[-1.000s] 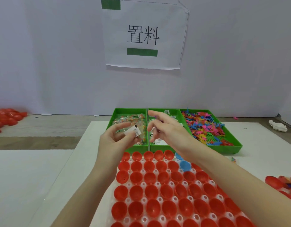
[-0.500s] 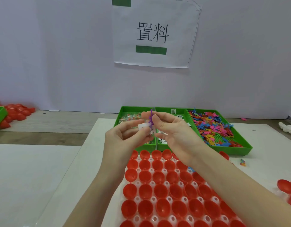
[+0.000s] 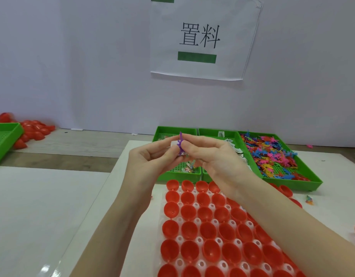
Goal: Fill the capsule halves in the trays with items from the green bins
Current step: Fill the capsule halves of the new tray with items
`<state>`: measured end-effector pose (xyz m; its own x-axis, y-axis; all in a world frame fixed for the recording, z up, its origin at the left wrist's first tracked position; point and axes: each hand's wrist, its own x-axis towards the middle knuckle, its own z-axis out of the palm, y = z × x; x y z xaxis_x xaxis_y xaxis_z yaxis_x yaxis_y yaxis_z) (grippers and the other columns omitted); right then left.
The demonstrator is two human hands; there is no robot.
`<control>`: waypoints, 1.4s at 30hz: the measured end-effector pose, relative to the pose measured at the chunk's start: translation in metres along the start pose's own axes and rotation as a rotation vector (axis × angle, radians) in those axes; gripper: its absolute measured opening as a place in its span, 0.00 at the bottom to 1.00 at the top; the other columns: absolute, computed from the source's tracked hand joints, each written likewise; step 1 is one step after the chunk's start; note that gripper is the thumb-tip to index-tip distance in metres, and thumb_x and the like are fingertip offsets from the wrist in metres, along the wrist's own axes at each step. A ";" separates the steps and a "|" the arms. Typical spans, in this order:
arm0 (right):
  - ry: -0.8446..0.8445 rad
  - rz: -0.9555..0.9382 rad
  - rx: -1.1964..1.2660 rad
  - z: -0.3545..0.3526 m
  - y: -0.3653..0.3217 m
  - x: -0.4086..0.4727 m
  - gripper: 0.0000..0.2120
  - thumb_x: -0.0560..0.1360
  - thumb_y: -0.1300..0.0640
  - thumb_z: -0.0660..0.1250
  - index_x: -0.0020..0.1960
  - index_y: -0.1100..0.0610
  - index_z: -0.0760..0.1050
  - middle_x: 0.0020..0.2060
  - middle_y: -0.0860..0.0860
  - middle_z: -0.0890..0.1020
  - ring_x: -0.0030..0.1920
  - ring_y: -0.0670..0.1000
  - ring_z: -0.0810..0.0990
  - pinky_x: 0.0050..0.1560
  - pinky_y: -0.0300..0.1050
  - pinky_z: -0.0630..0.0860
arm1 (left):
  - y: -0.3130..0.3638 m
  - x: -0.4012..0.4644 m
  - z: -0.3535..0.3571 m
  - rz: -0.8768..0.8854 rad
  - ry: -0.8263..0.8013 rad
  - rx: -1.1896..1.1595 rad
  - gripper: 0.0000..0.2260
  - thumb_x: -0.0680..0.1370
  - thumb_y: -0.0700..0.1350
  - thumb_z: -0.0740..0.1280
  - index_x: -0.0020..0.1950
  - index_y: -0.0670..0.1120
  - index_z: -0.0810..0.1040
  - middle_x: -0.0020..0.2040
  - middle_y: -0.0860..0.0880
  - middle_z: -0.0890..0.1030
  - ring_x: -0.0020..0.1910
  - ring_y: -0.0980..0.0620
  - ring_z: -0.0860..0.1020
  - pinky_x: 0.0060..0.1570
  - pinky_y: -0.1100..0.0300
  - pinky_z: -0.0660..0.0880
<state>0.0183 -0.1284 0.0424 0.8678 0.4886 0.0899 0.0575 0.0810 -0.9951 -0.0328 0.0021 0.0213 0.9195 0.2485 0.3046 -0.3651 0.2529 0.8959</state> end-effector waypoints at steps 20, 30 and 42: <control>0.067 0.023 -0.881 0.005 0.068 0.046 0.05 0.71 0.60 0.70 0.38 0.54 0.76 0.38 0.51 0.81 0.36 0.45 0.75 0.38 0.38 0.71 | -0.080 0.013 -0.040 -0.324 -0.032 0.893 0.17 0.73 0.51 0.70 0.58 0.44 0.79 0.52 0.49 0.82 0.51 0.52 0.79 0.54 0.57 0.75; -0.029 -0.035 -1.079 0.007 0.060 0.045 0.02 0.69 0.57 0.71 0.41 0.51 0.81 0.34 0.42 0.78 0.40 0.44 0.73 0.42 0.42 0.70 | -0.085 0.012 -0.037 -0.261 -0.033 0.786 0.04 0.72 0.46 0.71 0.44 0.46 0.80 0.41 0.49 0.81 0.41 0.52 0.78 0.45 0.59 0.73; -0.119 -0.039 -1.398 0.026 0.049 0.052 0.07 0.70 0.60 0.71 0.47 0.53 0.83 0.47 0.54 0.82 0.50 0.55 0.79 0.40 0.42 0.69 | -0.086 0.012 -0.036 -0.231 -0.051 0.850 0.05 0.73 0.48 0.71 0.43 0.47 0.81 0.41 0.49 0.82 0.43 0.50 0.79 0.47 0.54 0.74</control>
<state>0.0538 -0.0764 -0.0005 0.8121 0.5812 0.0511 0.5782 -0.7899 -0.2041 0.0038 0.0175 -0.0636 0.9698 0.2296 0.0819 0.0438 -0.4948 0.8679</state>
